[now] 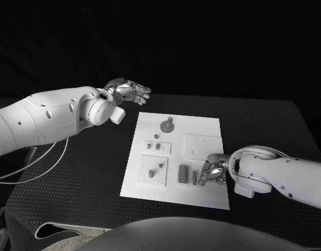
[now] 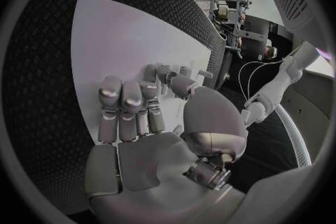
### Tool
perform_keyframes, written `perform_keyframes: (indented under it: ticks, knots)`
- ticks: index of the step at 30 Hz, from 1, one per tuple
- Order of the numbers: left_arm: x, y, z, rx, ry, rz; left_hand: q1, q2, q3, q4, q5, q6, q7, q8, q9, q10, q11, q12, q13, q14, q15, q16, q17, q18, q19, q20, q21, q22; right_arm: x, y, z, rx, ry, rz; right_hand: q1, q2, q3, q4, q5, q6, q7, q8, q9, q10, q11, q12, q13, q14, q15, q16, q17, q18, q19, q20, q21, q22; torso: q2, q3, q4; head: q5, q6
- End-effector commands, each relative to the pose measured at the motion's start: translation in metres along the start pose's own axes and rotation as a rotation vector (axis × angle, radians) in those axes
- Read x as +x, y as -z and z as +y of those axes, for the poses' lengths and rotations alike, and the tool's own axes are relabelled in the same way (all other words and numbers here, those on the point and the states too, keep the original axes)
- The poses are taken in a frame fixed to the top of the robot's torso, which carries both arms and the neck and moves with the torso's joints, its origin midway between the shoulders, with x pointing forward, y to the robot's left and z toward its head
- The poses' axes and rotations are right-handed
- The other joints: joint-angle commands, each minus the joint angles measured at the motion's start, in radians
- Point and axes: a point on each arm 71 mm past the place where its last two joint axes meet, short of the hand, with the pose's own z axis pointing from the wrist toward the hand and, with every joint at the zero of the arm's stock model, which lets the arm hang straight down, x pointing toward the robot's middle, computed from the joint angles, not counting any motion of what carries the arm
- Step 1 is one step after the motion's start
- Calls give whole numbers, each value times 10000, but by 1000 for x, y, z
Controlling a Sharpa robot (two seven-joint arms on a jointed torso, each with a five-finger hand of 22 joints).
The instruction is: Assemble the parts on the task board
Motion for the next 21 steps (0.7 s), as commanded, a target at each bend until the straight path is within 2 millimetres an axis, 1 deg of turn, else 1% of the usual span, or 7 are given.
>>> perform_keyframes:
  ticks: [1, 4, 7, 12, 13, 17, 21]
  knots:
    - [2, -1, -2, 83, 54, 137, -64, 18, -2, 56, 43, -82, -10, 40, -12, -28, 60, 25, -16, 78, 12, -63, 13, 190, 76, 14, -53, 18, 0, 1, -3, -59, -104, 50, -30, -164, -133, -23, 179, 34, 45, 41, -25, 48, 37, -55, 4, 3, 17, -46, -23, 427, 53, 41, 11, -23, -3, 9, 3, -5, 1]
    - [2, -1, -2, 88, 53, 125, -64, 17, -3, 56, 43, -82, -10, 40, -12, -29, 60, 25, -16, 79, 12, -65, 15, 190, 76, 14, -54, 19, 0, 3, -5, -446, -304, 175, -97, -408, -269, 2, 299, -21, 72, 14, -46, 16, 58, -77, 8, -59, 11, -124, -83, 427, 39, 45, -15, -46, -5, 7, 3, -33, 1]
    - [0, -1, -1, 93, 45, 62, -65, 12, -5, 55, 42, -83, -10, 40, -13, -29, 60, 25, -17, 78, 13, -67, 17, 190, 76, 15, -55, 21, 0, 9, -5, -729, -223, 397, -100, -488, -329, 42, 283, -119, 114, -37, -73, -36, 96, -105, 4, -92, -2, -151, -91, 427, 20, 36, -47, -70, -10, 12, -6, -38, 1]
    - [0, -3, -2, 138, 135, 39, -73, 1, -12, 57, 36, -82, -9, 43, -13, -28, 60, 26, -16, 78, 14, -72, 23, 188, 75, 16, -59, 24, -22, 21, 1, -1337, -32, 85, -217, -743, -692, 119, 278, -359, 202, -143, -121, -171, 177, -128, 15, -193, -4, -205, -95, 427, -60, 27, -118, -108, -27, 14, -6, -190, 1]
    - [0, -3, -2, 135, 209, 22, -74, 0, -13, 58, 35, -80, -10, 44, -13, -27, 60, 27, -16, 78, 14, -73, 25, 188, 75, 16, -59, 25, -26, 24, 2, -1508, -47, 4, -222, -768, -732, 142, 276, -389, 214, -155, -126, -192, 188, -127, 19, -207, 7, -211, -95, 427, -74, 26, -129, -113, -35, 10, -2, -216, 43]
    - [-2, -8, -2, 153, 417, -123, -79, 7, -21, 61, 24, -51, -23, 67, -10, 6, 45, 45, -8, 66, 19, -96, 39, 186, 66, 19, -73, 34, -56, 37, 6, -2420, -683, -521, -215, -775, -960, 205, 354, -652, 301, -267, -169, -253, 266, -123, 19, -278, 56, -268, -115, 427, -169, 38, -200, -142, -121, -2, -23, -370, 734]
    - [-5, -11, -2, 171, 566, -163, -79, 53, -30, 64, 8, 29, -67, 122, 1, 114, -3, 95, 18, 81, 18, -121, 77, 188, 71, 21, -89, 56, -89, 43, 8, -3420, -1292, -1140, -107, -656, -1091, 149, 395, -807, 363, -320, -185, -315, 326, -154, -9, -338, 108, -330, -143, 427, -260, 56, -268, -165, -262, -8, -75, -575, 1178]
